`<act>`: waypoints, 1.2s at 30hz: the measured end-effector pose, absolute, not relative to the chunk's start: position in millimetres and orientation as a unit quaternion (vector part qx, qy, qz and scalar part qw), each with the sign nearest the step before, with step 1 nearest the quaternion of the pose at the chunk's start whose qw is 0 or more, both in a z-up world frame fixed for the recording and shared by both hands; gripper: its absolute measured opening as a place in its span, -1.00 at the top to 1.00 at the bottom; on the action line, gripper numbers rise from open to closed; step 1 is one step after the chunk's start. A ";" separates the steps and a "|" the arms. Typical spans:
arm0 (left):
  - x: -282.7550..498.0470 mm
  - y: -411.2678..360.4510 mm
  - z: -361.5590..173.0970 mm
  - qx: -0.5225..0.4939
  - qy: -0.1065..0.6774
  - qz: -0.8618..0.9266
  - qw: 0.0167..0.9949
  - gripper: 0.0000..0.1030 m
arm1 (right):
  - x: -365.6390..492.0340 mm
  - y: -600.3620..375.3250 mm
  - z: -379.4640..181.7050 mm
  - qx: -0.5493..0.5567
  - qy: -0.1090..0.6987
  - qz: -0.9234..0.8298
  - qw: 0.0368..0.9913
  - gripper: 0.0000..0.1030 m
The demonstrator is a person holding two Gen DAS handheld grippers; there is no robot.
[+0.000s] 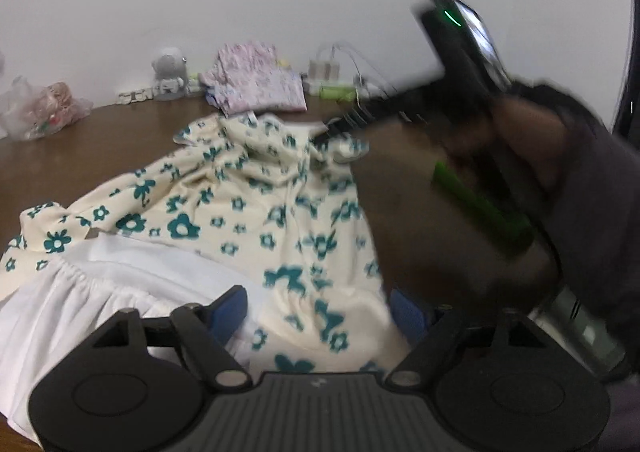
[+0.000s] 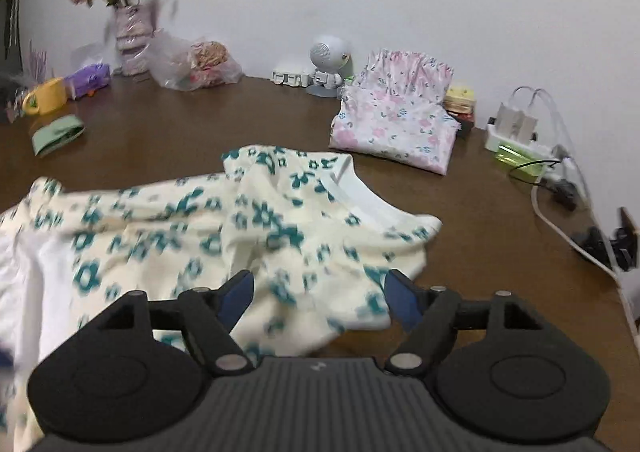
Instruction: Fold clothes
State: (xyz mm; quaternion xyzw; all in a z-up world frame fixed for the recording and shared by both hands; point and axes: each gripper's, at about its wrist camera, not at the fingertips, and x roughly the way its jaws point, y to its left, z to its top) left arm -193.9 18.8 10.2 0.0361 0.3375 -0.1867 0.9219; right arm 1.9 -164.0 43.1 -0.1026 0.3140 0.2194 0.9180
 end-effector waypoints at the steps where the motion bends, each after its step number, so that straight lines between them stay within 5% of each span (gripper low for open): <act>1: -191.5 21.8 7.5 0.048 0.351 -0.186 0.917 0.04 | 9.8 -161.3 41.3 -0.099 0.317 0.215 0.919 -0.42; 6: -187.3 65.5 12.1 0.070 0.369 -0.185 0.908 0.48 | 32.0 -144.6 31.0 -0.116 0.331 0.199 0.915 -0.28; 14: -154.2 147.1 15.6 0.094 0.365 -0.055 0.925 0.46 | 12.2 -150.9 8.2 -0.097 0.367 0.236 0.894 -0.05; 25: -199.2 188.1 19.6 0.104 0.315 -0.060 0.941 0.04 | -155.3 -189.4 19.6 -0.106 0.369 0.281 0.880 0.06; 29: -194.7 186.2 20.4 0.082 0.296 -0.079 0.948 -0.25 | -162.1 -200.2 32.1 -0.101 0.332 0.270 0.898 -0.19; 33: -181.8 182.4 14.9 0.055 0.309 -0.075 0.946 -0.23 | -153.5 -193.6 22.8 -0.092 0.326 0.293 0.894 -0.25; 35: -182.6 183.3 11.2 0.047 0.320 -0.081 0.943 0.12 | -150.0 -189.2 14.1 -0.098 0.331 0.302 0.889 -0.08; 36: -183.3 183.6 8.9 0.044 0.329 -0.085 0.940 0.15 | -149.5 -190.8 10.9 -0.099 0.336 0.293 0.890 0.27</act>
